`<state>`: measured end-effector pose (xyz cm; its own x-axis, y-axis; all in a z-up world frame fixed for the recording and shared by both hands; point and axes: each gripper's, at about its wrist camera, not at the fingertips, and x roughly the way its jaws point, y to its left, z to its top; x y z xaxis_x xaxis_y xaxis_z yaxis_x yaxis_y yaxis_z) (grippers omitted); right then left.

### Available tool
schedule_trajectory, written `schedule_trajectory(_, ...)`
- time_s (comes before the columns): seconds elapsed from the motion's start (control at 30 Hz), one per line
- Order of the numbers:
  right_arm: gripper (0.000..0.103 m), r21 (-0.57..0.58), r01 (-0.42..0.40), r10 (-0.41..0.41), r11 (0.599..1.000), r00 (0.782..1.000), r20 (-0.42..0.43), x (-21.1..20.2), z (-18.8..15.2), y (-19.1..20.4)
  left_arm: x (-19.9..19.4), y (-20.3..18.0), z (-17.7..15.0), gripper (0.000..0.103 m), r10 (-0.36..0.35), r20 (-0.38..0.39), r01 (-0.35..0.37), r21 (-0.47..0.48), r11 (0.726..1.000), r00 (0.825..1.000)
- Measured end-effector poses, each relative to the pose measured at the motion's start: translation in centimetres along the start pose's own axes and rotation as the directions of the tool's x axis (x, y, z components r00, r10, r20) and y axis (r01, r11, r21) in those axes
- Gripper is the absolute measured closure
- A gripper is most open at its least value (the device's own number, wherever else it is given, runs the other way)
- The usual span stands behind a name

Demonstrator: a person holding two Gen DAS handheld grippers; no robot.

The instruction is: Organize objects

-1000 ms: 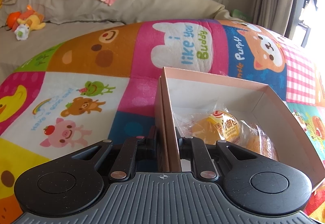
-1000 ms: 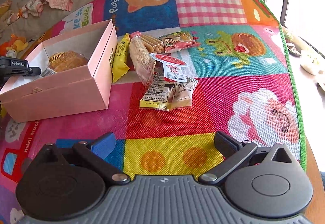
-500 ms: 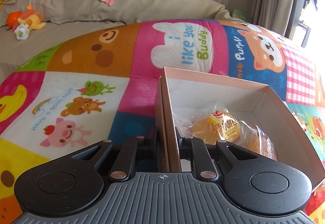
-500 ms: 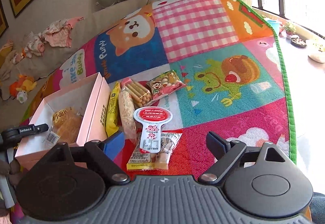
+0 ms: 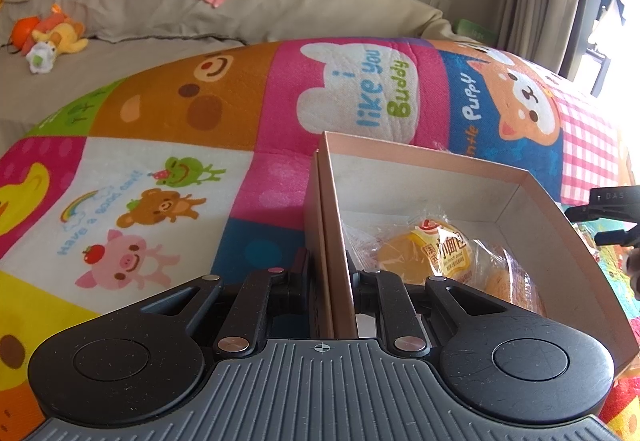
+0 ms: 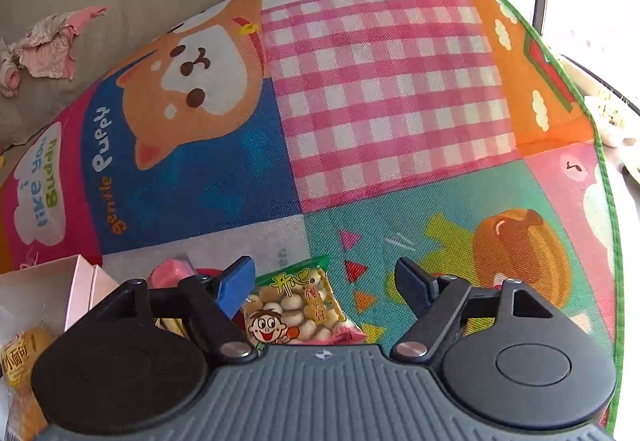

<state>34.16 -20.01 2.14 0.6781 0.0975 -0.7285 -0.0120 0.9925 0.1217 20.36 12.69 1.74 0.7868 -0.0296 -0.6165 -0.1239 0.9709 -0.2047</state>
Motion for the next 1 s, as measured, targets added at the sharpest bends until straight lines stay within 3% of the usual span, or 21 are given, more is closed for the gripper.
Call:
schedule_trajectory(0.1, 0.023, 0.037, -0.036, 0.038, 0.999, 0.997, -0.064, 2.3, -0.2, 0.3, -0.1, 0.0, 0.0, 0.086, -0.001, 0.0, 0.001, -0.001, 1.0, 1.0)
schedule_trajectory(0.2, 0.026, -0.043, -0.013, 0.01, 0.999, 0.998, -0.065, 2.5, -1.0, 1.3, 0.0, 0.0, 0.0, 0.086, -0.001, 0.0, 0.001, -0.002, 1.0, 1.0)
schedule_trajectory(0.27, 0.042, -0.076, -0.004, -0.002, 0.997, 0.997, -0.08, 1.8, -1.3, 1.2, -0.1, 0.0, 0.0, 0.086, -0.001, 0.0, 0.001, -0.001, 1.0, 1.0)
schedule_trajectory(0.37, 0.051, -0.063, 0.007, -0.013, 0.998, 0.994, -0.108, 0.2, -2.1, -0.5, -0.1, 0.0, 0.0, 0.086, -0.001, 0.0, 0.001, -0.001, 1.0, 1.0)
schedule_trajectory(0.63, 0.051, -0.008, -0.007, 0.006, 1.0, 0.989, -0.145, -7.1, -8.6, -7.0, -0.2, -0.7, -0.2, 0.087, 0.03, 0.005, -0.03, 0.026, 0.999, 1.0)
schedule_trajectory(0.83, 0.05, -0.088, -0.132, 0.115, 0.987, 0.977, -0.179, -12.8, -14.4, -5.7, -0.3, -0.6, -0.2, 0.087, 0.028, 0.005, -0.029, 0.021, 0.999, 1.0)
schedule_trajectory(1.0, 0.047, -0.107, -0.206, 0.193, 0.973, 0.974, -0.122, -14.8, -14.0, -4.0, -0.3, -0.5, -0.2, 0.087, 0.028, 0.007, -0.029, 0.024, 0.999, 1.0)
